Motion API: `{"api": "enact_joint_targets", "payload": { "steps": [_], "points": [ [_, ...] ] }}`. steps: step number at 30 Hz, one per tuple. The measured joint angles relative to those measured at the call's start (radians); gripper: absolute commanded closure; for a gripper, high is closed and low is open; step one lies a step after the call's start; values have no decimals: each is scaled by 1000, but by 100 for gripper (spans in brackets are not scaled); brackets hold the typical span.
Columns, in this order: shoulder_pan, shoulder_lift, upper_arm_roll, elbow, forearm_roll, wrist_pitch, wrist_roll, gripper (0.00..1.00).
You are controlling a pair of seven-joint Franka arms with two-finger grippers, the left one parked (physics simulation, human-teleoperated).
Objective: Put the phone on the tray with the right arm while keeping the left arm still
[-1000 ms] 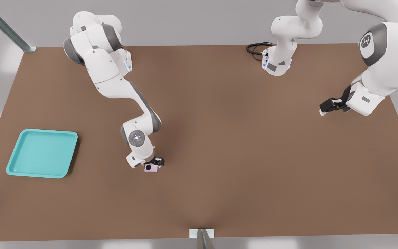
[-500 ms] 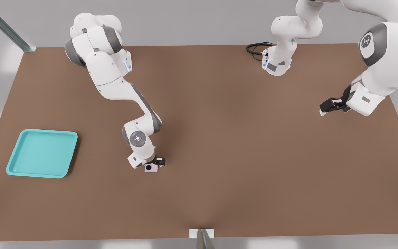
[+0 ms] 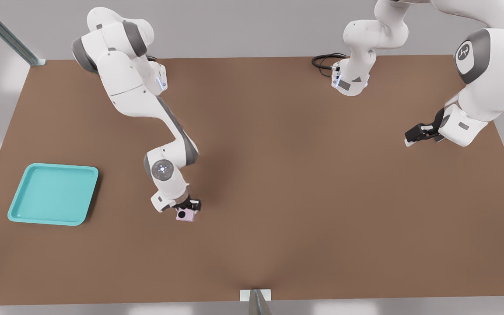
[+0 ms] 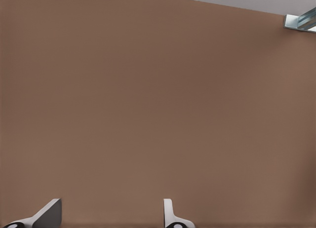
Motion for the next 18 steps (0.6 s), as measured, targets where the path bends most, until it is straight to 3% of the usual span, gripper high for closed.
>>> {"api": "enact_joint_targets", "payload": {
  "steps": [3,8,15,16,18],
  "points": [
    [-100,-90,10,-62,0,-26,-26,25],
    [-437,-220,65,-194,2,-49,-150,28],
    [-773,-226,62,-256,8,-58,-423,27],
    [-801,-221,59,-257,7,-58,-463,0],
    [-822,-212,53,-258,5,-58,-535,0]
  ]
}}
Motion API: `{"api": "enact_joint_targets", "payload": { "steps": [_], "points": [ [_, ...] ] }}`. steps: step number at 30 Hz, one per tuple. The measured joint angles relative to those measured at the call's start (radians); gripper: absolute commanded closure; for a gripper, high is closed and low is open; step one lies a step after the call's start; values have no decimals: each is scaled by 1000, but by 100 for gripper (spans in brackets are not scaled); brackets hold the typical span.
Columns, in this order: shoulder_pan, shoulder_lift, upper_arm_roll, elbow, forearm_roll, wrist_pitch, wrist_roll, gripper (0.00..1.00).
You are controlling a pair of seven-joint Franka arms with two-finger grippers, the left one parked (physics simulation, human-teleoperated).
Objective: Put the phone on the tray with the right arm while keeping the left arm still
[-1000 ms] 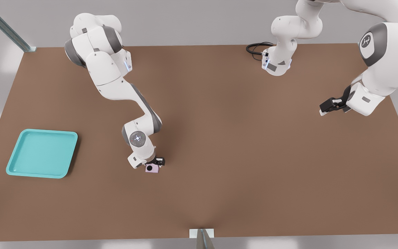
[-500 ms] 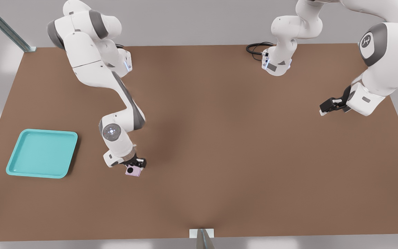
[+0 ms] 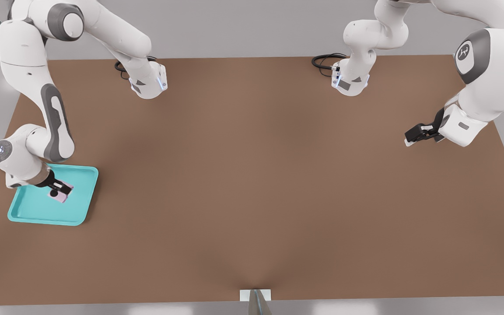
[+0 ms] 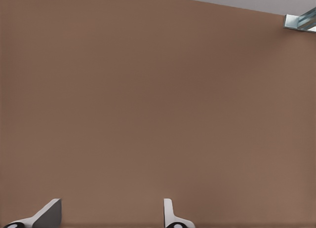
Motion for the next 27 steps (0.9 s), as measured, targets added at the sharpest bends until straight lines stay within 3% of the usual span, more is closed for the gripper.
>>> {"api": "enact_joint_targets", "payload": {
  "steps": [3,5,7,9,12,15,19,23,27],
  "points": [
    [-2,11,-1,1,9,-2,-92,0],
    [31,-78,0,7,16,-9,-143,0],
    [179,-234,-27,64,20,-82,-163,0],
    [392,-321,-112,197,23,-211,-166,0],
    [591,-221,-150,654,32,-500,-157,0],
    [725,-208,-211,706,47,-679,-146,0],
    [737,-338,-192,523,58,-766,-120,0],
    [639,-363,-131,490,74,-812,-95,0],
    [568,-372,-122,466,75,-838,-77,0]
  ]
}}
